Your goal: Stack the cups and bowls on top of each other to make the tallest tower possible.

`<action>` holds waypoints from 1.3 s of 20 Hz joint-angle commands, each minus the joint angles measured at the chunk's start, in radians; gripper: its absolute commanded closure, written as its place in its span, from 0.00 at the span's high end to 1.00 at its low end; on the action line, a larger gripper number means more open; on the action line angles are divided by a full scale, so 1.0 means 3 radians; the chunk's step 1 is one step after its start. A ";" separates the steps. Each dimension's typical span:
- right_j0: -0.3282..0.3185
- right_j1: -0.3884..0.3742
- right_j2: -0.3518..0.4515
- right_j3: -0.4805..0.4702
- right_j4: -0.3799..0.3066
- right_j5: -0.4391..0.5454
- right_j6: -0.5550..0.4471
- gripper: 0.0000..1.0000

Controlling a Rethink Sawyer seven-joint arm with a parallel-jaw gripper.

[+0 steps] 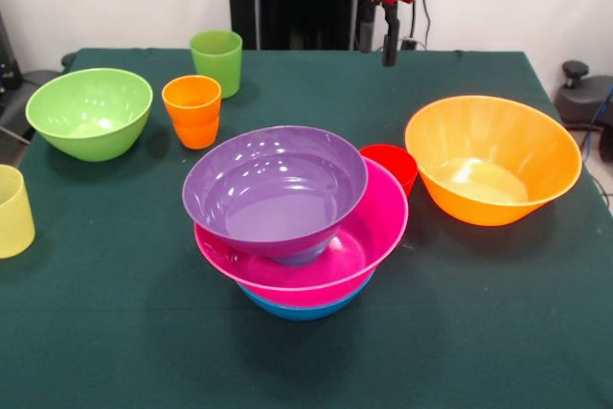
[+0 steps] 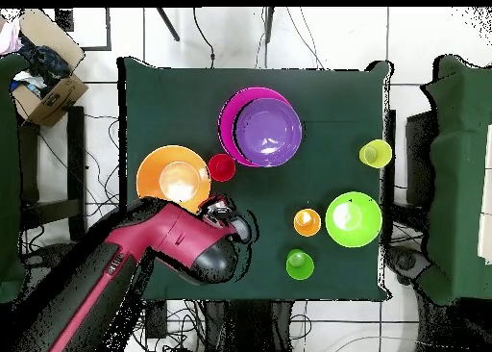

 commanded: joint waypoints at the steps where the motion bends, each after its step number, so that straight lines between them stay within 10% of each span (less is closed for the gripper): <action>1: -0.0065 0.0281 -0.0213 -0.0230 -0.0115 -0.0905 0.2500 1.00; 26: -0.1232 0.0912 0.0164 -0.0768 0.0070 -0.0361 0.1854 1.00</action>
